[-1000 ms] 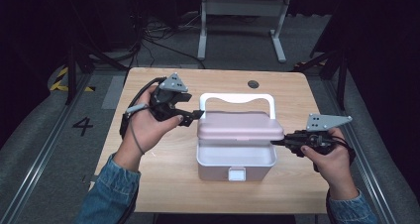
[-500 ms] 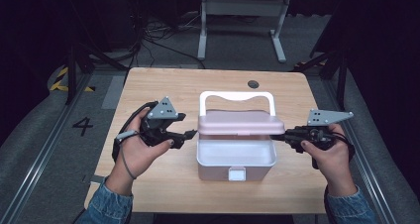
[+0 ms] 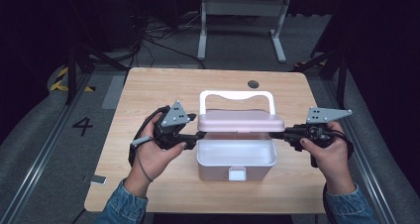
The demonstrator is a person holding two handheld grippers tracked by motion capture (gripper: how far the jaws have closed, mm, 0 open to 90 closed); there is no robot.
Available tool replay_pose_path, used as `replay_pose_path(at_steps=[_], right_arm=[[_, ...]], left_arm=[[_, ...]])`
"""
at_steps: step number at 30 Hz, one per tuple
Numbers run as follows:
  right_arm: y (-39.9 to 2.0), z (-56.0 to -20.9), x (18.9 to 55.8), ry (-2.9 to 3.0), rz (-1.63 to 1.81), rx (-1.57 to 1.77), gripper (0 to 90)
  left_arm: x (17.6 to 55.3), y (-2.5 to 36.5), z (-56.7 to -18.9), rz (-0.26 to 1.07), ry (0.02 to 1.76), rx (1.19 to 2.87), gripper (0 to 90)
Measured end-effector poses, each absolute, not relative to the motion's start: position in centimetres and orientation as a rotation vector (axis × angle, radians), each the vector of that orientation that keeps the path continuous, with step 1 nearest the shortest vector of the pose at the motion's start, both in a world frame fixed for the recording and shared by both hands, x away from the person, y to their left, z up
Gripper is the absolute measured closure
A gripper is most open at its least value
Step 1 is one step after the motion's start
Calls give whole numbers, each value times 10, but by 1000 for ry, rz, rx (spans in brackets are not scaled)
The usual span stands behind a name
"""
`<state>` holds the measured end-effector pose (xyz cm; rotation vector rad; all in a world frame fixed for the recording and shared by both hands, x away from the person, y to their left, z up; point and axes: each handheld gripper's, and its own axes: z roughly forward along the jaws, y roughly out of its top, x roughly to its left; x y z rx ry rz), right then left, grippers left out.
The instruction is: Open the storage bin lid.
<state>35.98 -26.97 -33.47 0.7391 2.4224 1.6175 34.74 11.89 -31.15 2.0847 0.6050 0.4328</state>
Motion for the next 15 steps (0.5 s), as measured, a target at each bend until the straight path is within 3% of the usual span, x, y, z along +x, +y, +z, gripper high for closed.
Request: replay_pose_path(at_steps=[6,15], right_arm=[[-270,-334,360,2417,1627,741,881],[-273,-332,357,2402,1637,747,878]], left_arm=[[348,111,-311,518,594,2096,527],[351,111,-307,538,612,2101,576]])
